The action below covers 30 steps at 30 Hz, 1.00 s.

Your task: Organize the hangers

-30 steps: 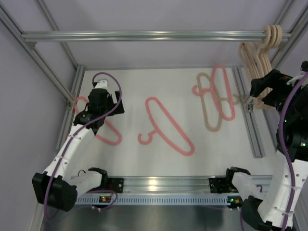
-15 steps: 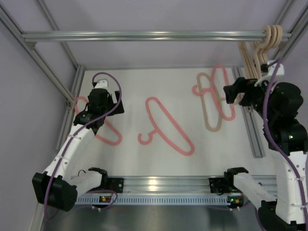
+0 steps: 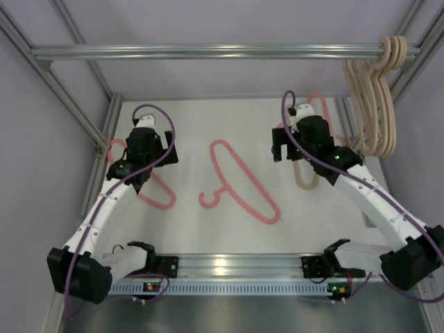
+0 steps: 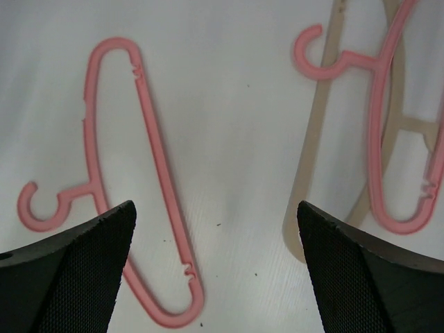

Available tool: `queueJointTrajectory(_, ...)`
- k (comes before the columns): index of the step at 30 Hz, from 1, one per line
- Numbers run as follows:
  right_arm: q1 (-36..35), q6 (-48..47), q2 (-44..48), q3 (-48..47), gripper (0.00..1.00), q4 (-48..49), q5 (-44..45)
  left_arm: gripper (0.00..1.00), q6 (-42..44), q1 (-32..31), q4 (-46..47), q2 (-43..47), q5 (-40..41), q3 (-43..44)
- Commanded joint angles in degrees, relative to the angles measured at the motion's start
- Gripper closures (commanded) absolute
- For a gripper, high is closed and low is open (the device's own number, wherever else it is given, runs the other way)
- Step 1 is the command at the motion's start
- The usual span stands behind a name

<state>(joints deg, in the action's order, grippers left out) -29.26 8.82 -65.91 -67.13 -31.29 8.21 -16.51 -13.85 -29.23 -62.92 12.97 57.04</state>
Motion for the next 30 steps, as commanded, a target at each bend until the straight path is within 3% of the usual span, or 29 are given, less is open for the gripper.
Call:
queueJointTrajectory(1, -0.54, 5.41, -4.65, 2.79, 0.06, 6.85, 4.8, 0.02, 0.6, 0.4, 0.32, -0.1, 0.83, -0.61)
queueJointTrajectory(8, 4.98, 13.13, -17.74, 4.9, 0.07, 9.22, 5.42, 0.02, 0.6, 0.4, 0.32, 0.07, 0.74, -0.61)
queueJointTrajectory(19, 13.78, 17.37, -27.87, 9.82, 0.13, 13.79, -1.17, 0.02, 0.25, 0.4, 0.32, 0.42, -0.67, -0.7)
queueJointTrajectory(24, 14.75, 16.5, -30.33, 11.23, 0.25, 14.59, -3.37, 0.02, 0.25, 0.4, 0.32, 0.08, -0.84, -0.61)
queueJointTrajectory(28, 14.49, 15.53, -32.0, 11.94, 0.44, 14.76, -4.69, 0.02, 0.34, 0.4, 0.32, 0.16, -0.84, -0.61)
queueJointTrajectory(30, 14.23, 15.09, -32.88, 12.11, 0.58, 14.76, -4.69, 0.02, 0.34, 0.4, 0.32, 0.16, -0.84, -0.61)
